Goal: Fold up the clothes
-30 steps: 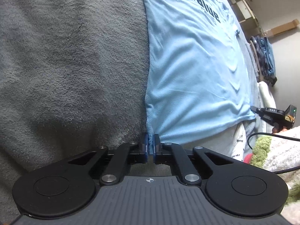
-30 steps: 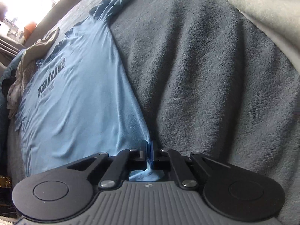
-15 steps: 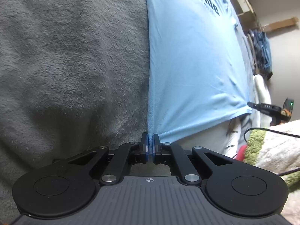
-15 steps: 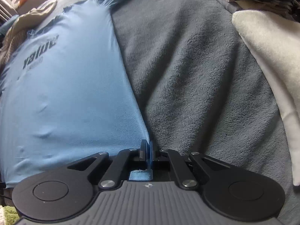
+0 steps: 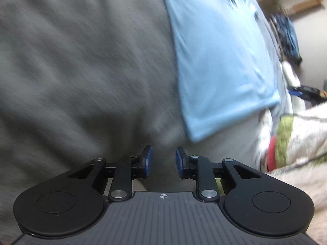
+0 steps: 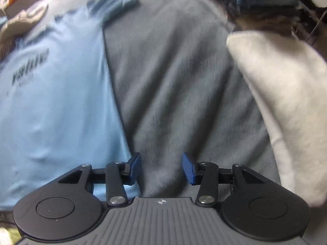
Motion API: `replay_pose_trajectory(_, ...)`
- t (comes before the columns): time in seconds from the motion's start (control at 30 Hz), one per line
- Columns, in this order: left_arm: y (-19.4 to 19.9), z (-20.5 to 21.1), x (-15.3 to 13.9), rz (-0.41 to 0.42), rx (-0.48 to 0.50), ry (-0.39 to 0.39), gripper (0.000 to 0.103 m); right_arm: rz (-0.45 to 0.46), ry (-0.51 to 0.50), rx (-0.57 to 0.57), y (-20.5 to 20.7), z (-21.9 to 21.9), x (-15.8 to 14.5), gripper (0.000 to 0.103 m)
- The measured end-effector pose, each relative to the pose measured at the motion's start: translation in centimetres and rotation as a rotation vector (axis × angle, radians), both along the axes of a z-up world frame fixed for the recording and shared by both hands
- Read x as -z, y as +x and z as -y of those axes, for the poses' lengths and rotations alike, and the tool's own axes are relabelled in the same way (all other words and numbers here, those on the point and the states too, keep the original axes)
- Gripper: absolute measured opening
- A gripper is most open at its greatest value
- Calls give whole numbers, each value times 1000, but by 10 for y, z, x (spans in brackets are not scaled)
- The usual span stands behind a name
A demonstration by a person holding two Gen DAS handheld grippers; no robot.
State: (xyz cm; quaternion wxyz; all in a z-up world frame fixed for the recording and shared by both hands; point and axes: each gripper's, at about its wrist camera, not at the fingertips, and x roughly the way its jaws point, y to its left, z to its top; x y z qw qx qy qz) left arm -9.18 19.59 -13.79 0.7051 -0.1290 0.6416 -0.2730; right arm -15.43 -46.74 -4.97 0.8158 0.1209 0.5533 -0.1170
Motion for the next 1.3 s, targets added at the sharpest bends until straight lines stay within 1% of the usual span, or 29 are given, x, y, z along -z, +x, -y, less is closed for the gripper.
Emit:
replay_pose_trajectory(0.03,11,-7,-6,29,-47,9,26,44,-3,-33,8,-9,-8,47)
replay_pose_trajectory(0.1,32,-19,-18,97,-141,32,26,131,12,-144,31,-37,-21,47)
replay_pose_trajectory(0.2,63,-20,-36,256,-274,89,26,207,76,-338,77,-100,-24,42)
replay_pose_trajectory(0.3,89,-8,-41,369,-355,93,26,236,174,-509,115,-167,-14,40)
replay_pose_trajectory(0.4,115,3,-45,482,-436,97,26,221,247,-633,146,-233,2,28)
replay_pose_trajectory(0.47,133,12,-44,533,-474,107,26,211,266,-705,160,-272,14,26)
replay_pose_trajectory(0.53,152,21,-41,570,-502,138,26,195,273,-761,170,-304,22,25)
replay_pose_trajectory(0.63,173,25,-34,591,-546,161,26,181,287,-813,181,-336,37,25)
replay_pose_trajectory(0.77,197,13,-17,553,-594,142,26,149,290,-835,189,-360,58,25)
replay_pose_trajectory(0.83,203,8,-9,530,-617,140,26,137,298,-825,189,-363,68,26)
replay_pose_trajectory(0.9,203,3,-4,522,-637,121,26,143,312,-807,188,-362,72,26)
replay_pose_trajectory(1.03,192,-4,-8,551,-679,97,27,151,351,-773,188,-355,74,25)
replay_pose_trajectory(1.07,191,-5,-8,556,-682,94,27,150,358,-766,189,-354,75,25)
replay_pose_trajectory(1.1,191,-4,-6,550,-679,99,30,148,365,-759,190,-353,76,25)
replay_pose_trajectory(1.13,193,-3,-3,539,-671,103,31,147,368,-757,190,-353,77,25)
replay_pose_trajectory(1.2,196,1,1,537,-660,120,31,148,368,-759,190,-354,77,25)
replay_pose_trajectory(1.23,196,3,1,537,-661,126,30,149,371,-756,190,-354,78,25)
replay_pose_trajectory(1.27,195,3,-1,530,-673,125,26,151,375,-753,190,-353,78,25)
replay_pose_trajectory(1.3,194,4,-2,524,-685,125,10,152,380,-749,190,-352,79,25)
